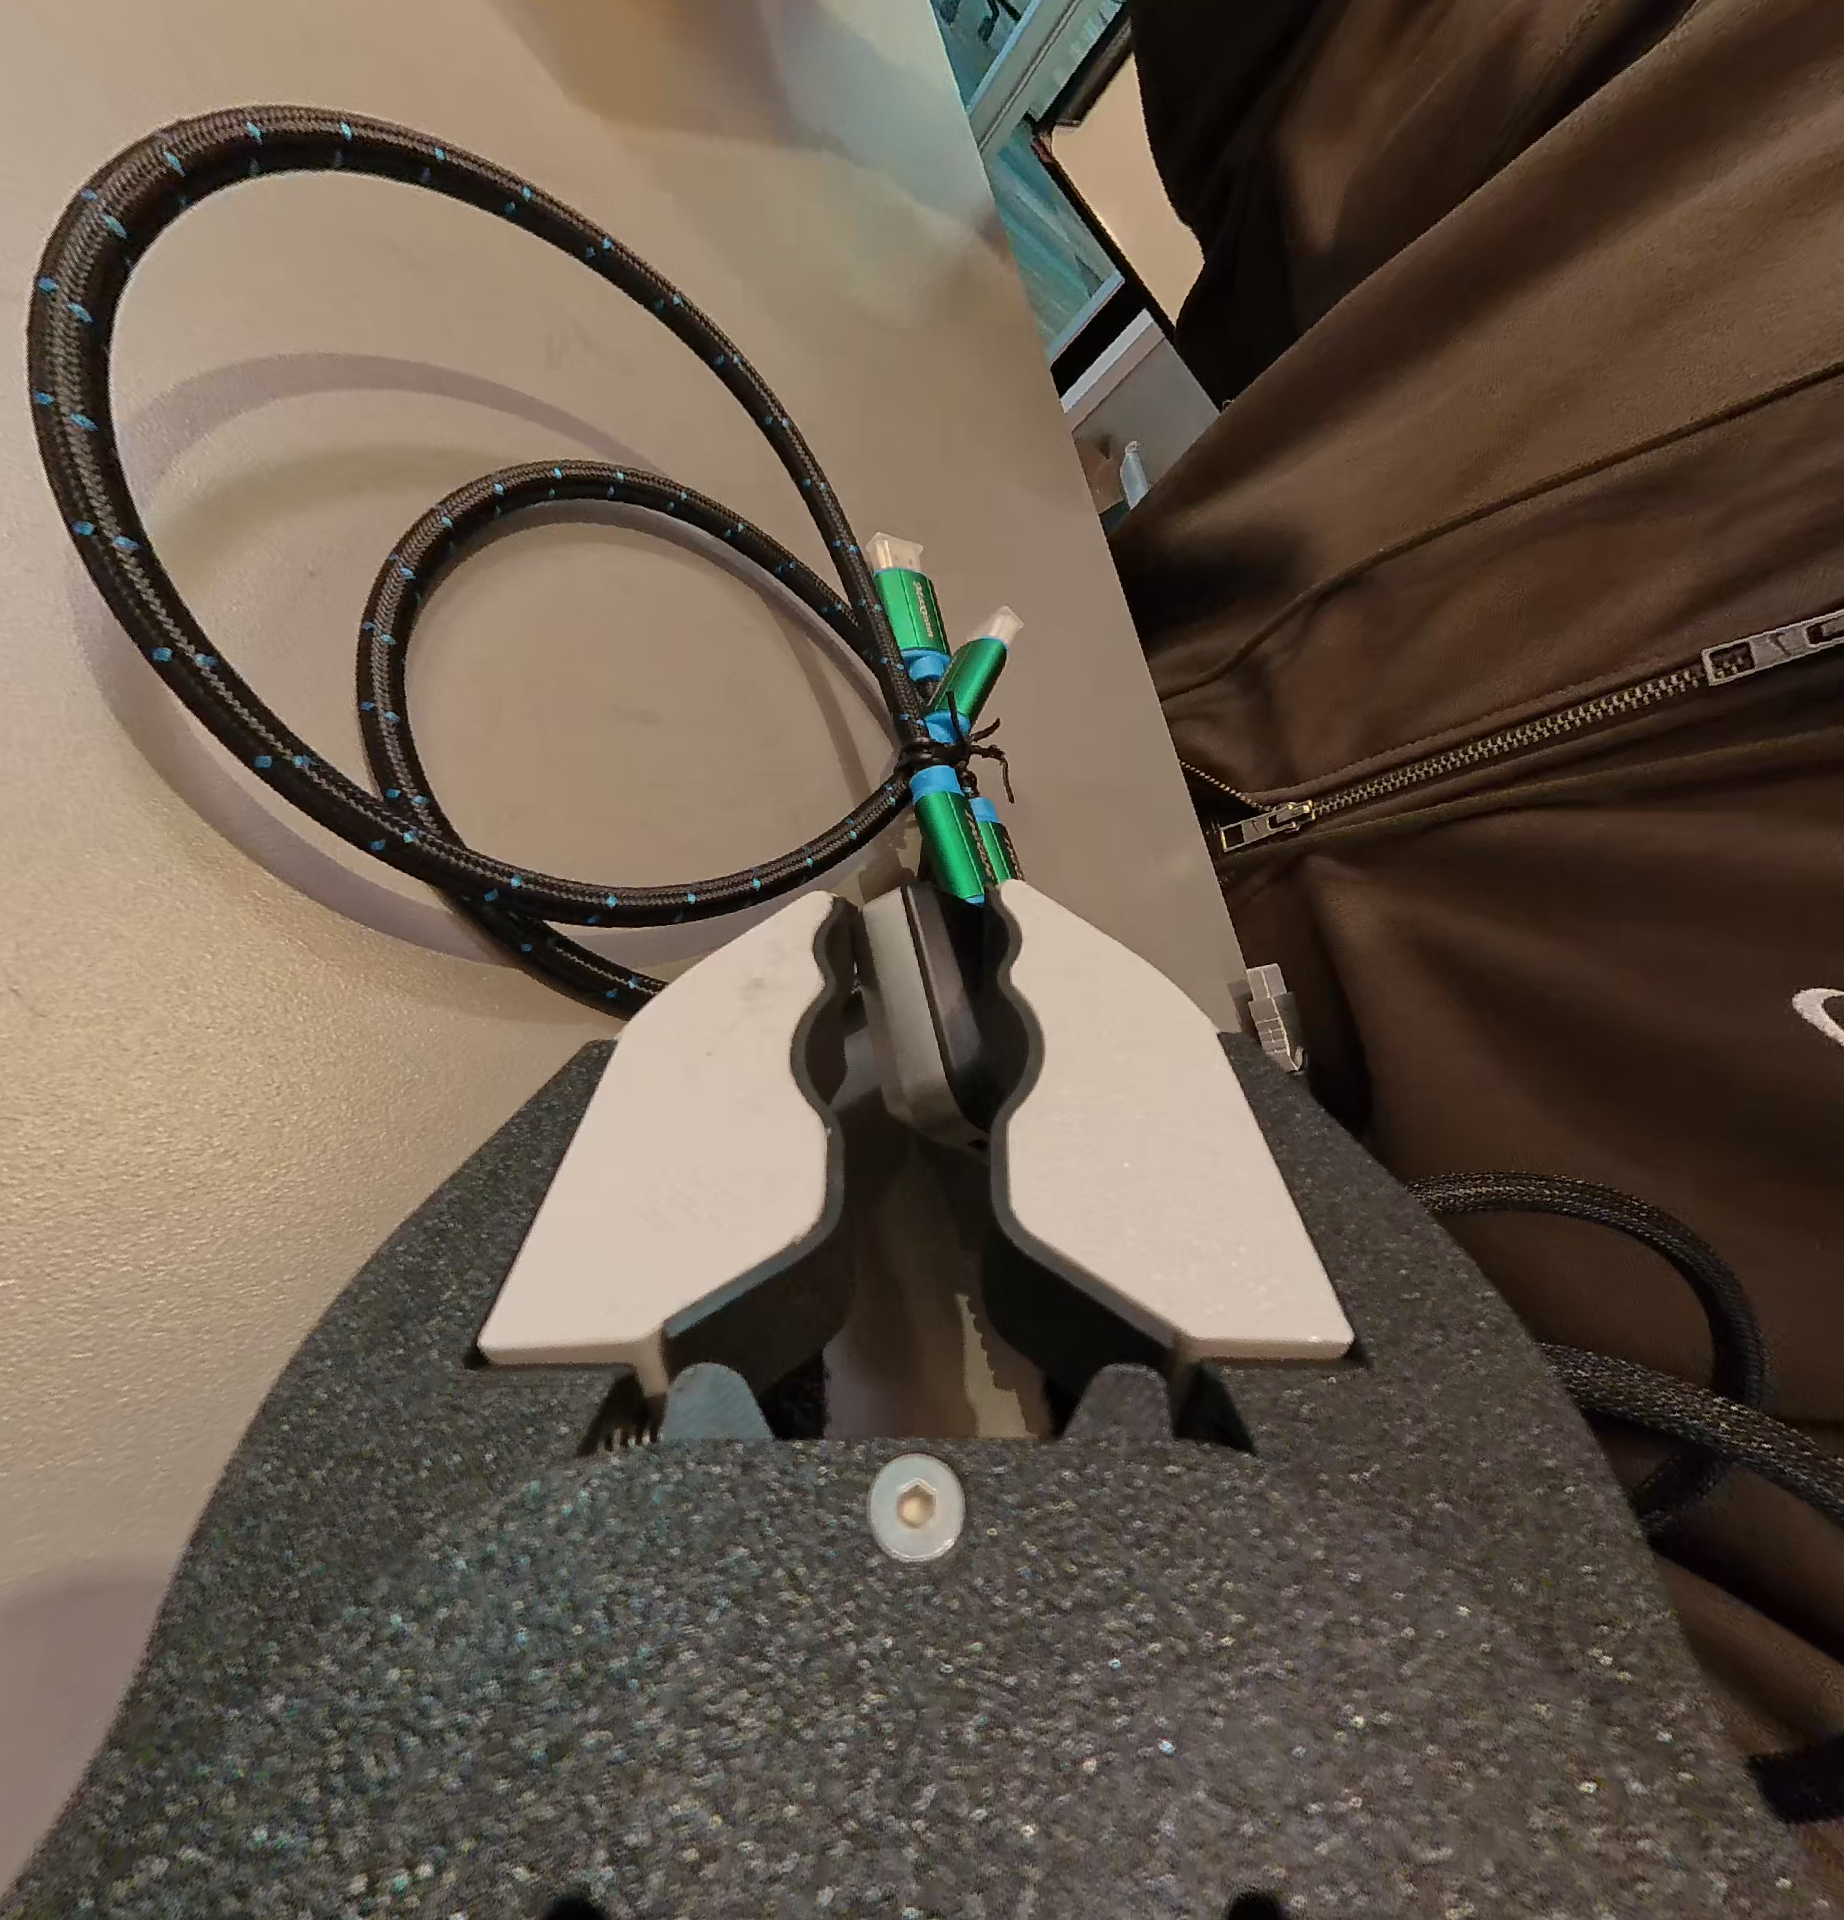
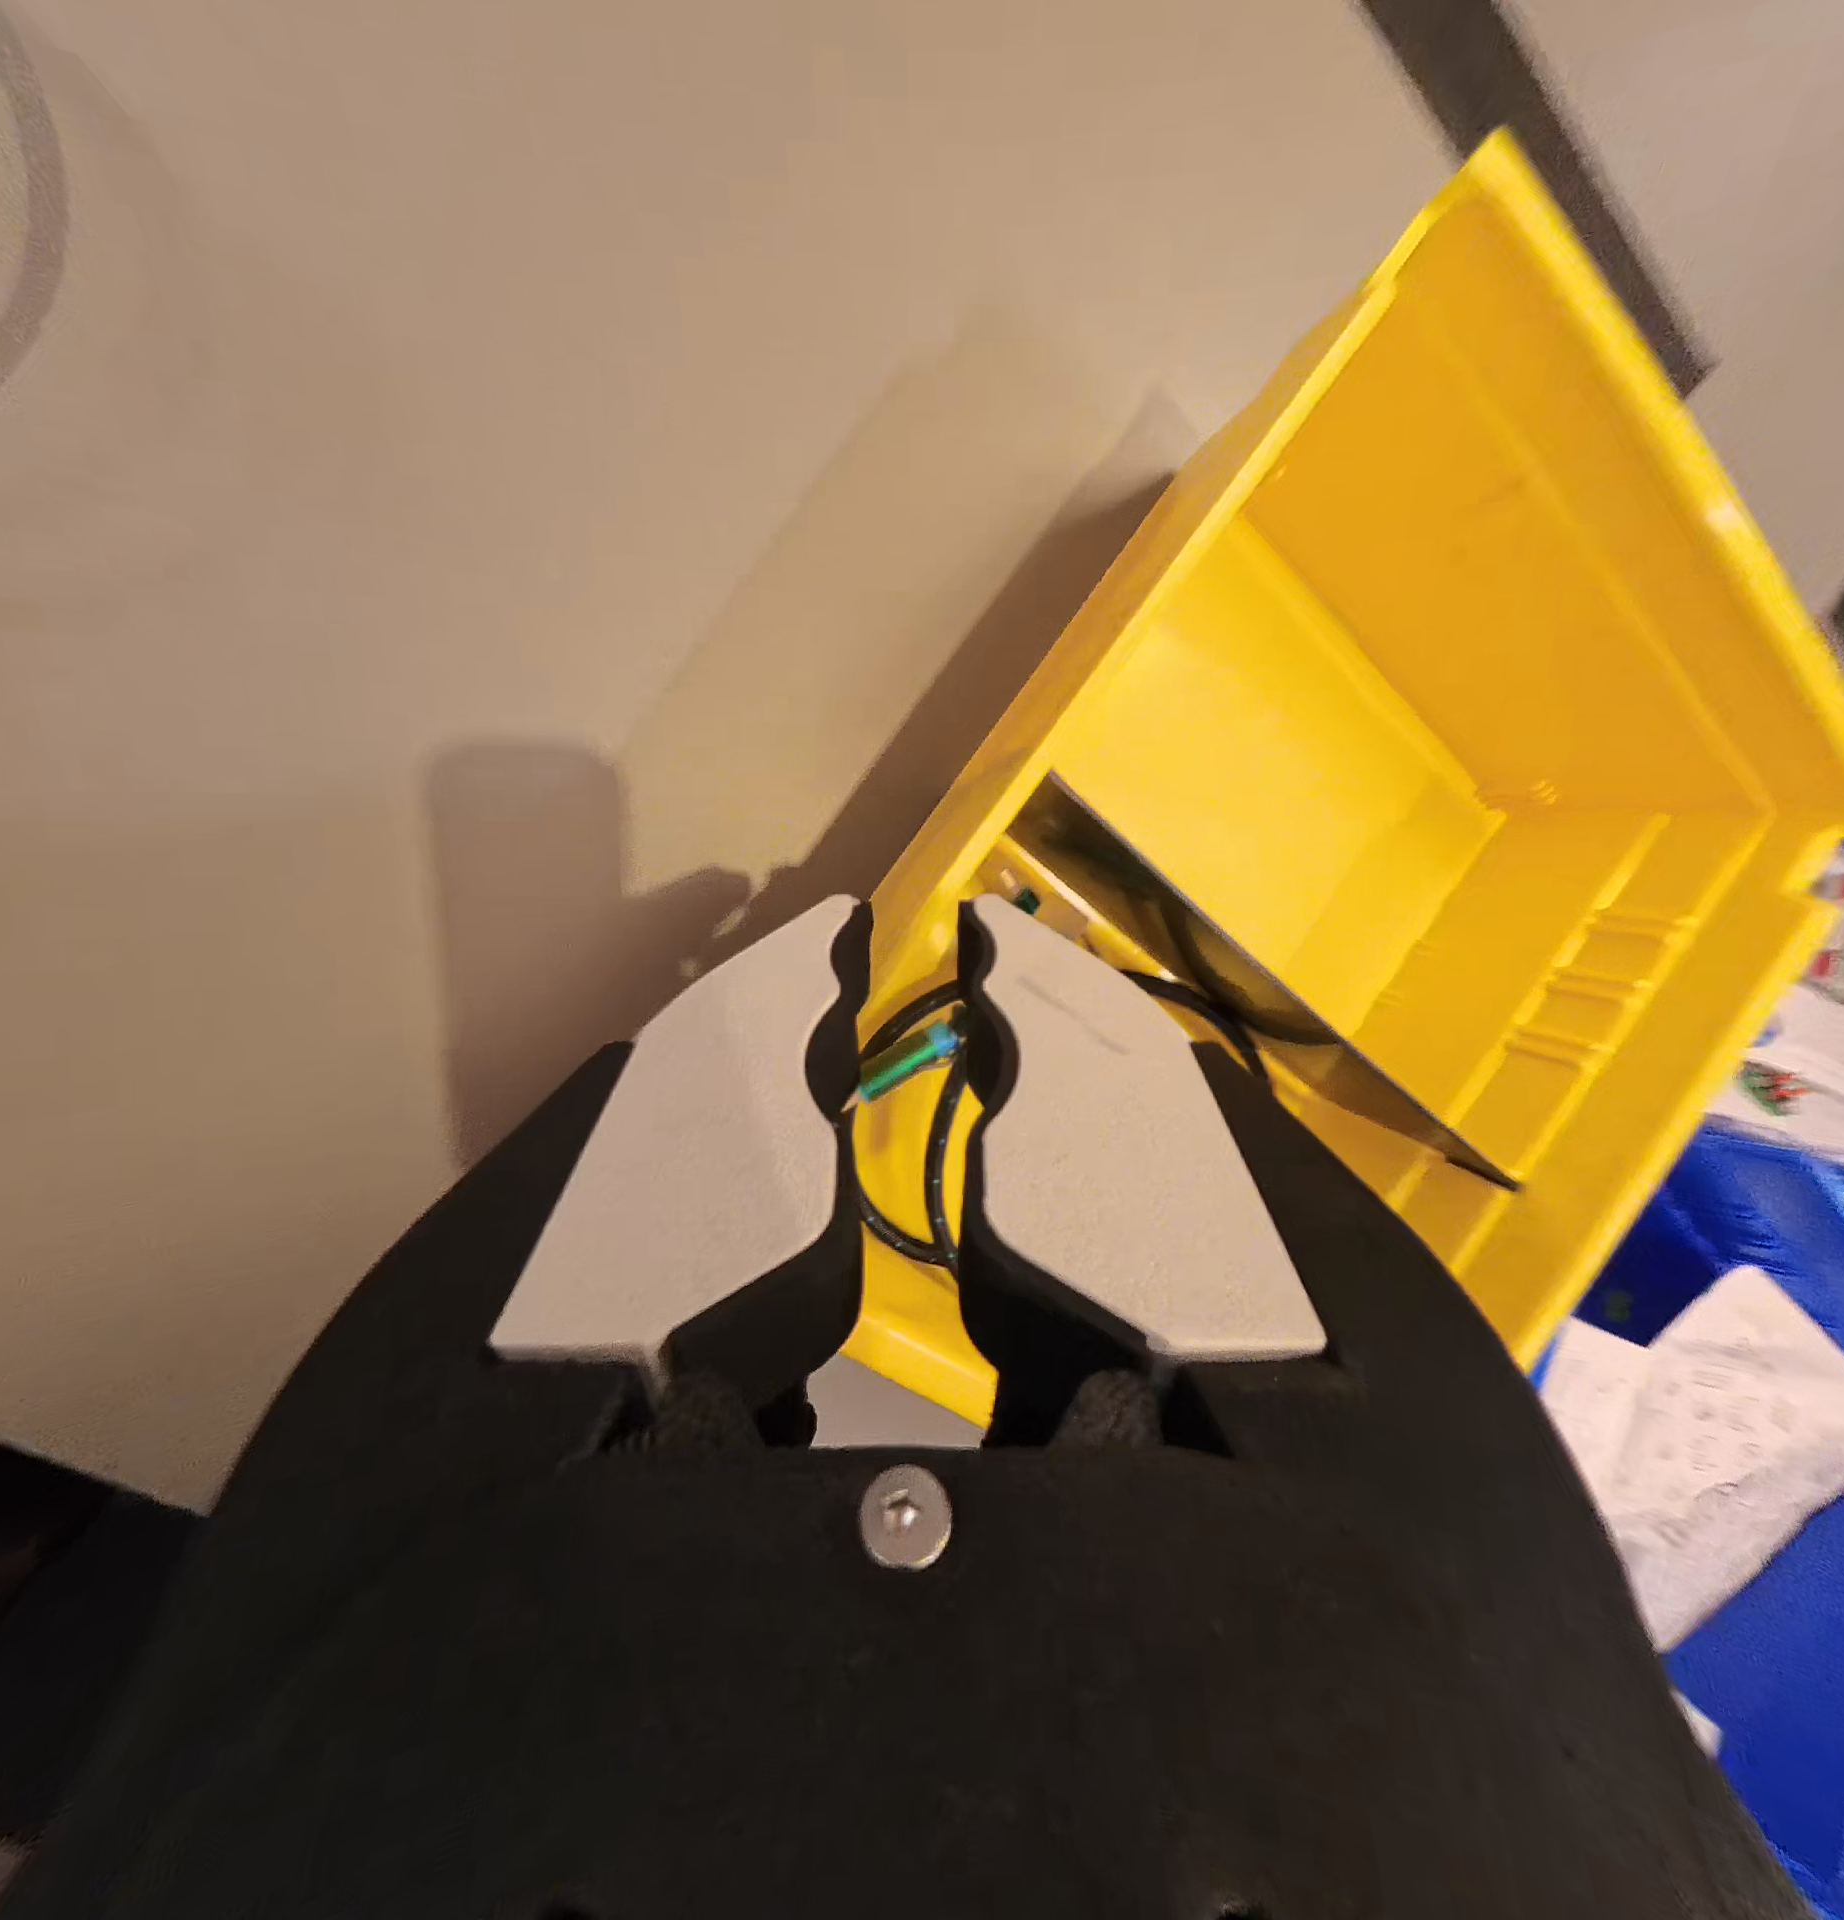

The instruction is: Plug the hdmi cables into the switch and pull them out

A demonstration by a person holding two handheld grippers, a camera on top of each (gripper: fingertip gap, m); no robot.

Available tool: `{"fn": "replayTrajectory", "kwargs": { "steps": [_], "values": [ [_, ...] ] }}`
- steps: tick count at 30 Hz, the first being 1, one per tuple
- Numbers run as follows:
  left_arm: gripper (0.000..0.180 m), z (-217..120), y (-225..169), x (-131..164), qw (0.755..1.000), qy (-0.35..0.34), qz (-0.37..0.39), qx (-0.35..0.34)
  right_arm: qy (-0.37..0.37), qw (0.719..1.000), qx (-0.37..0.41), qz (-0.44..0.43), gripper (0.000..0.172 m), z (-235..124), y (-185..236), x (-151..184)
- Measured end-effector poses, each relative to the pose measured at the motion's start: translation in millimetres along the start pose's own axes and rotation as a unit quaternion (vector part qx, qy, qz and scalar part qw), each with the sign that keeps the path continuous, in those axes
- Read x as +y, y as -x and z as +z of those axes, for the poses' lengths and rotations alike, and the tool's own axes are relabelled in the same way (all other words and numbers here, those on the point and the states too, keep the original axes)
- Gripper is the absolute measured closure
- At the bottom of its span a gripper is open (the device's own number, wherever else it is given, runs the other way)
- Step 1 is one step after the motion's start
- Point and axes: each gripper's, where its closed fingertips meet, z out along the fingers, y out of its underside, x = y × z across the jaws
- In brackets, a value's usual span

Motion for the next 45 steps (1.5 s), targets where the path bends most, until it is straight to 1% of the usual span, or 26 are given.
{"fn": "replayTrajectory", "kwargs": {
  "steps": [1, 3, 6, 9, 12, 14, 16, 18, 23, 26, 29, 35, 38, 39, 40, 42, 45],
  "values": [
    [0.156, 0.0, -0.1, -0.1, 1.0, 0.0, 0.0, 0.0, -0.012, 1.0, 0.014, -0.013, 0.155, -6.4, 1.9, -7.8],
    [0.156, -0.4, 0.0, -0.3, 1.0, -0.001, 0.001, 0.001, -0.047, 0.997, 0.011, -0.064, 0.153, -15.0, 23.9, -28.0],
    [0.156, -1.2, -0.2, -0.7, 1.0, -0.003, 0.0, 0.002, -0.099, 0.981, -0.033, -0.164, 0.151, -11.5, 84.6, -61.0],
    [0.157, -2.2, -0.1, -1.4, 1.0, -0.007, -0.002, 0.002, -0.144, 0.954, -0.082, -0.249, 0.151, 6.9, 151.9, -90.9],
    [0.157, -3.3, 1.2, -1.6, 1.0, -0.01, -0.006, -0.001, -0.185, 0.93, -0.143, -0.283, 0.151, 26.3, 213.6, -119.7],
    [0.157, -6.0, 3.7, -2.0, 1.0, -0.014, -0.011, -0.008, -0.203, 0.91, -0.186, -0.31, 0.15, 33.1, 247.6, -132.5],
    [0.157, -9.4, 6.5, -2.3, 1.0, -0.019, -0.014, -0.014, -0.205, 0.894, -0.229, -0.327, 0.148, 38.1, 277.1, -139.0],
    [0.157, -12.6, 9.3, -3.6, 0.999, -0.027, -0.018, -0.019, -0.194, 0.882, -0.268, -0.335, 0.146, 45.4, 294.7, -140.5],
    [0.157, -15.9, 12.8, -7.0, 0.999, -0.041, -0.027, -0.022, -0.174, 0.866, -0.3, -0.359, 0.146, 64.0, 311.8, -135.9],
    [0.157, -16.1, 13.3, -8.5, 0.998, -0.044, -0.028, -0.02, -0.186, 0.86, -0.321, -0.349, 0.146, 61.6, 314.2, -137.3],
    [0.157, -15.7, 12.2, -11.4, 0.998, -0.05, -0.022, -0.017, -0.179, 0.856, -0.35, -0.338, 0.145, 62.0, 319.3, -135.6],
    [0.157, -12.1, 8.5, -12.9, 0.999, -0.048, -0.014, -0.01, -0.132, 0.859, -0.396, -0.298, 0.143, 63.5, 323.5, -129.0],
    [0.157, -11.8, 7.0, -12.1, 0.999, -0.047, -0.008, -0.012, -0.121, 0.865, -0.407, -0.266, 0.153, 66.1, 322.5, -131.5],
    [0.156, -12.2, 6.6, -11.7, 0.999, -0.047, -0.008, -0.015, -0.118, 0.865, -0.413, -0.26, 0.153, 66.4, 322.3, -132.1],
    [0.154, -13.5, 5.6, -12.2, 0.999, -0.05, -0.008, -0.015, -0.119, 0.864, -0.416, -0.257, 0.153, 66.1, 322.0, -132.5],
    [0.142, -18.4, 4.4, -13.5, 0.998, -0.059, -0.011, -0.02, -0.122, 0.867, -0.413, -0.253, 0.154, 66.2, 319.2, -133.5],
    [0.13, -24.5, 5.4, -8.9, 0.998, -0.052, -0.01, -0.039, -0.144, 0.877, -0.381, -0.254, 0.154, 68.4, 307.8, -136.1]
  ]
}}
